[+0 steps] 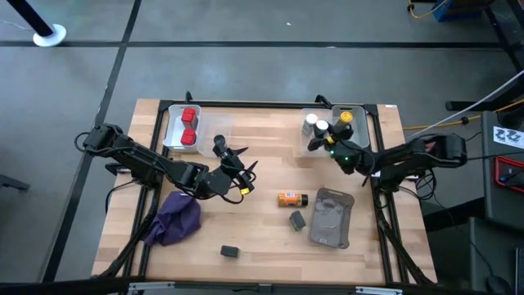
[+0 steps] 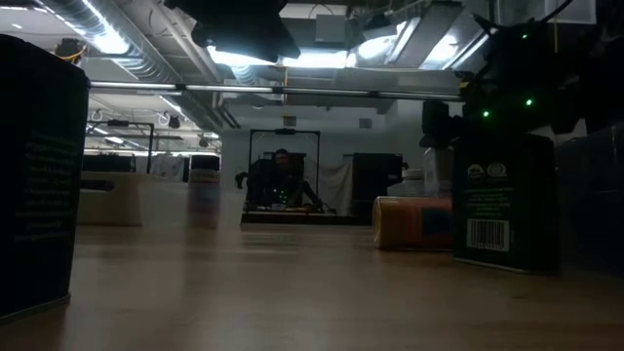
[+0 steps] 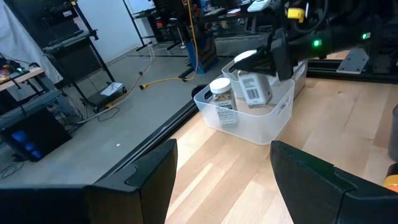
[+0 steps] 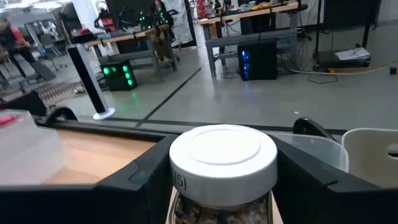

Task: Sort spices by type
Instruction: Put the white seasoning bottle into the right transparent bin

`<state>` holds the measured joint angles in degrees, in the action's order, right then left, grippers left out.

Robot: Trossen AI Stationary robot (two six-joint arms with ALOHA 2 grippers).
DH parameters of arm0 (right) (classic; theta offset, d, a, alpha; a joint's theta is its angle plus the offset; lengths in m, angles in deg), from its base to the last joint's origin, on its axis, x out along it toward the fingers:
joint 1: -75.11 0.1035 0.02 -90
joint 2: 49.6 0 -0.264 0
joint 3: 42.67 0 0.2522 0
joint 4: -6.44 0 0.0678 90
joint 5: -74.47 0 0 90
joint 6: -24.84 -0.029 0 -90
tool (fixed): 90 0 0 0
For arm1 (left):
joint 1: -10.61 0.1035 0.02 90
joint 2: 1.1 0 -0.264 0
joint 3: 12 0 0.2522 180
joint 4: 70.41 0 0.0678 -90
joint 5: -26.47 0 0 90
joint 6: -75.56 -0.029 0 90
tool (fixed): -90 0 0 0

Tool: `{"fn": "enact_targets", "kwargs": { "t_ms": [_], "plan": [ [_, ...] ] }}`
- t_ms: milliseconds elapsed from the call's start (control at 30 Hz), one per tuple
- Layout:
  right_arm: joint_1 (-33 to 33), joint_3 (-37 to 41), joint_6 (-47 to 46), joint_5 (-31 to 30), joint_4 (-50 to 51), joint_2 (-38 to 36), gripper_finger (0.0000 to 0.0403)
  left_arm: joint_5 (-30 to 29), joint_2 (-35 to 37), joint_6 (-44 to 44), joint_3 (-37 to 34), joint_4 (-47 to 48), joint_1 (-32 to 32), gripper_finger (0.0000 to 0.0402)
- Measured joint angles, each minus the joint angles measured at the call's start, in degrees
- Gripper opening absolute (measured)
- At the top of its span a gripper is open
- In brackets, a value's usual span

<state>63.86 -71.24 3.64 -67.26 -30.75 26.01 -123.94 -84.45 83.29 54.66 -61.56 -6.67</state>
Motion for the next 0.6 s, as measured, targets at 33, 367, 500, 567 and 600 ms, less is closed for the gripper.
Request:
{"fn": "enact_targets", "kwargs": {
  "t_ms": [33, 367, 500, 567, 600],
  "plan": [
    [0.0, 0.0, 0.25, -0.05, -0.93, 1.35, 0.0214, 0.0, 0.0, 0.0, 0.0, 0.01, 0.0, 0.0241],
    [-0.04, -0.2, 0.18, -0.13, -8.28, 13.23, 0.0214, -0.01, 0.0, 0.0, 0.0, 0.03, 0.0, 0.0241],
    [-0.04, -0.24, 0.05, -0.12, -9.65, 16.06, 0.0214, -0.02, 0.0, -0.62, 0.0, 0.05, 0.0, 0.0241],
    [-0.04, -0.27, 0.03, -0.1, -9.67, 16.63, 0.0215, -0.02, -0.01, -0.63, 0.0, 0.05, 0.0, 0.0241],
    [-0.04, -0.28, 0.03, 0.02, -9.67, 16.72, 0.0219, -0.02, -0.02, -0.63, 0.0, 0.05, 0.0, 0.0241]
  ]
}}
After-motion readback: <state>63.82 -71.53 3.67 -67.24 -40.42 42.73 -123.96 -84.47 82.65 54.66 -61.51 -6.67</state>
